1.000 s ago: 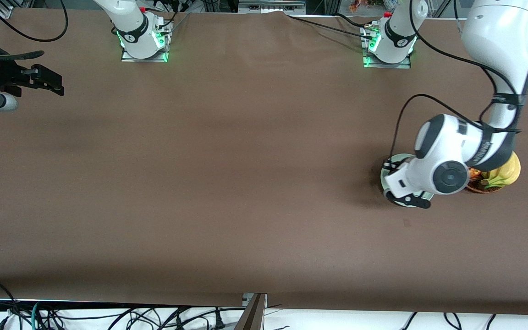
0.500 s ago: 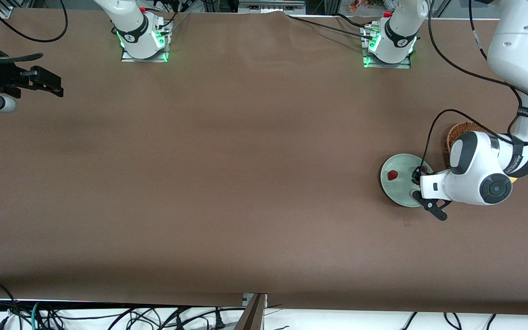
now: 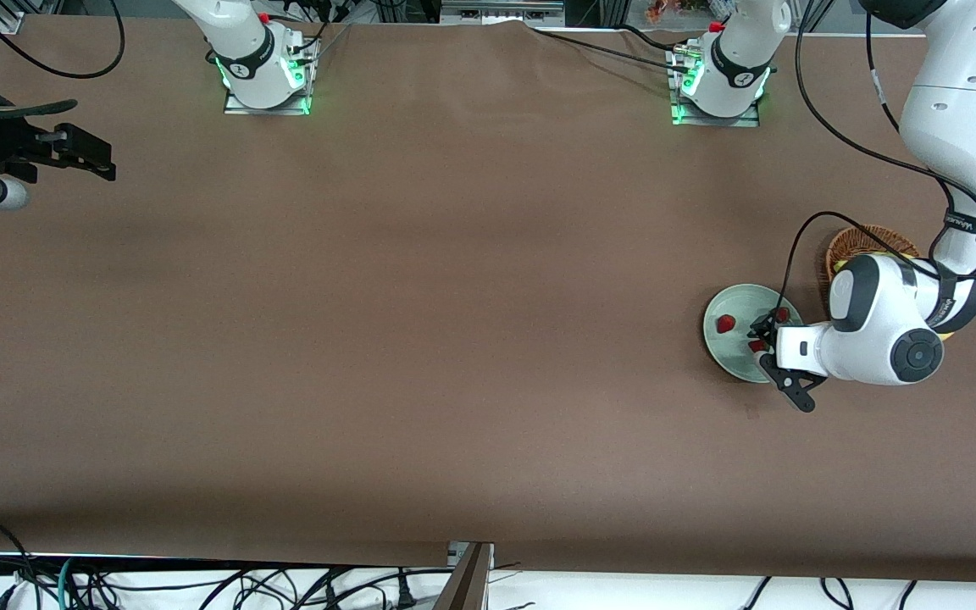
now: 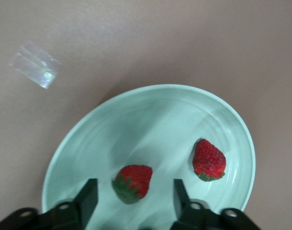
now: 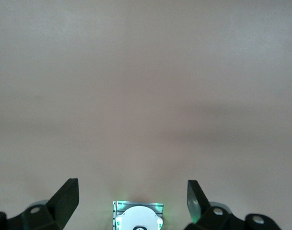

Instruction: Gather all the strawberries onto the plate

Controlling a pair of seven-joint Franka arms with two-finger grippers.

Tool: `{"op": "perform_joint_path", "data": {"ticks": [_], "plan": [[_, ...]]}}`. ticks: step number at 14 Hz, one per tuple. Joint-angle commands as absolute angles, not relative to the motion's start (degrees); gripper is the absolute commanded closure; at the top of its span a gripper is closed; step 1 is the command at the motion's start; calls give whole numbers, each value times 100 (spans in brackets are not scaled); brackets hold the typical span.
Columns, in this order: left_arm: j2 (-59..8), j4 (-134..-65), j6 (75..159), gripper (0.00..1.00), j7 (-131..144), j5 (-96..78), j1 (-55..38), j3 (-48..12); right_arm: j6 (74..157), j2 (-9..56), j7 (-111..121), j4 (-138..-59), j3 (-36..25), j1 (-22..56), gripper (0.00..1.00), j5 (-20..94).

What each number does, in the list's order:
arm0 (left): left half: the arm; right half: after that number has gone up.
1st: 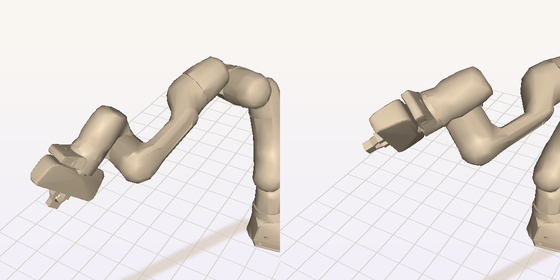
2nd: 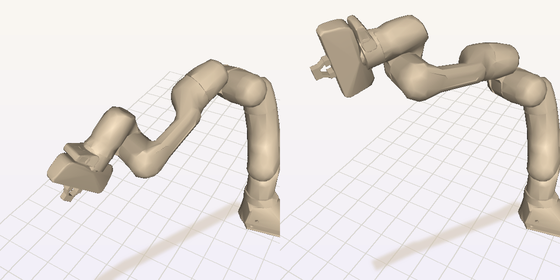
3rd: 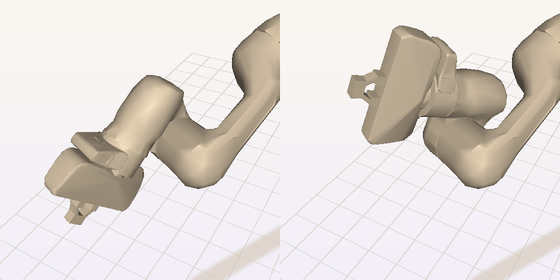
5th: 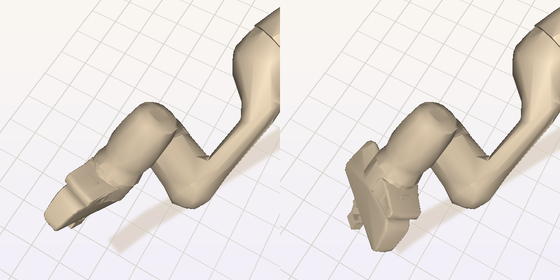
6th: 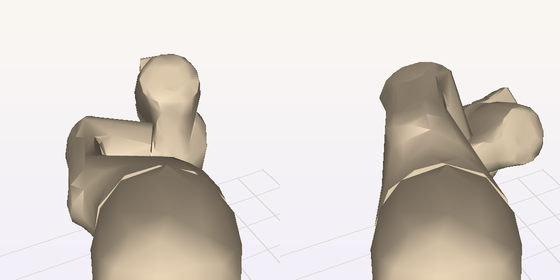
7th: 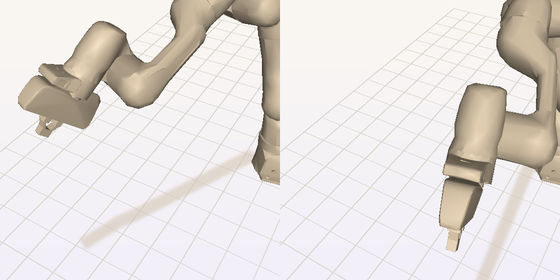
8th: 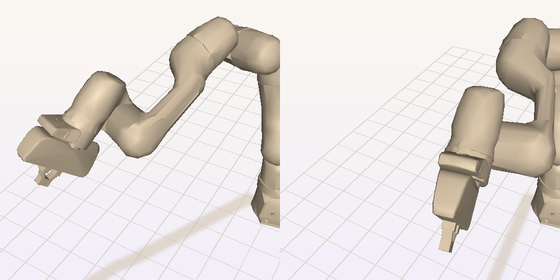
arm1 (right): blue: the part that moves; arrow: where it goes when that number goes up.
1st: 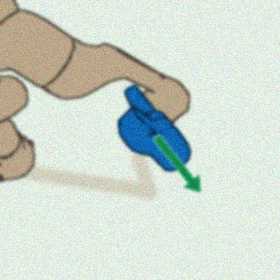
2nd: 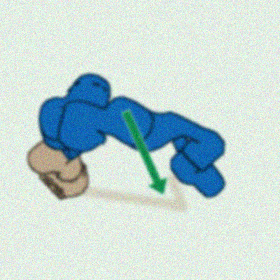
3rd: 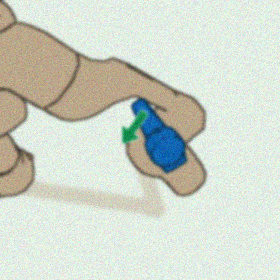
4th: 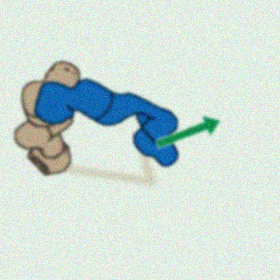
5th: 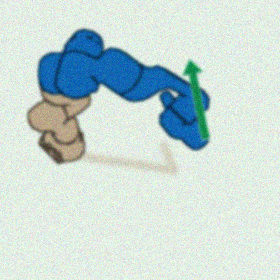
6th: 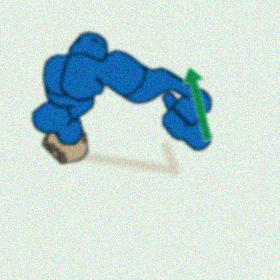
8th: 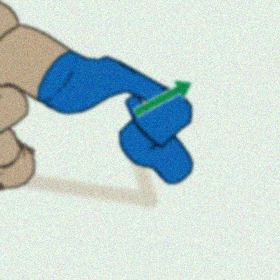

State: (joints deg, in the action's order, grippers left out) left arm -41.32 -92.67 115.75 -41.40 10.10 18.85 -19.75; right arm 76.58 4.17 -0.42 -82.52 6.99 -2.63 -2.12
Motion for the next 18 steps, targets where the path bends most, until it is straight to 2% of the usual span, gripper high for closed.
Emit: {"op": "perform_joint_path", "data": {"ticks": [1,4,9,13,15,17,18], "plan": [[-3596,-9186,10928,0,-4211,896,1890,-2004,7699,396,44,-8271,756,-352,0,-185],[-3306,-8747,10347,0,-3921,949,1828,-2048,7699,396,44,-8271,756,-352,0,-185],[-2963,-7393,8852,0,-2957,993,1679,-2065,7708,396,35,-8271,756,-352,0,-176],[-2296,-7111,8194,0,-2558,984,1512,-2057,7708,396,35,-8271,686,-352,0,-158],[-2189,-6830,7675,0,-2549,1264,1320,-2057,7708,396,35,-8271,686,-352,0,-150],[-1813,-6924,7821,0,-2061,1223,1003,-1882,7708,396,35,-8271,686,-352,0,-149],[-1706,-7074,8014,0,-1535,1117,732,-1568,7708,396,35,-8271,686,-352,0,-149]]}}
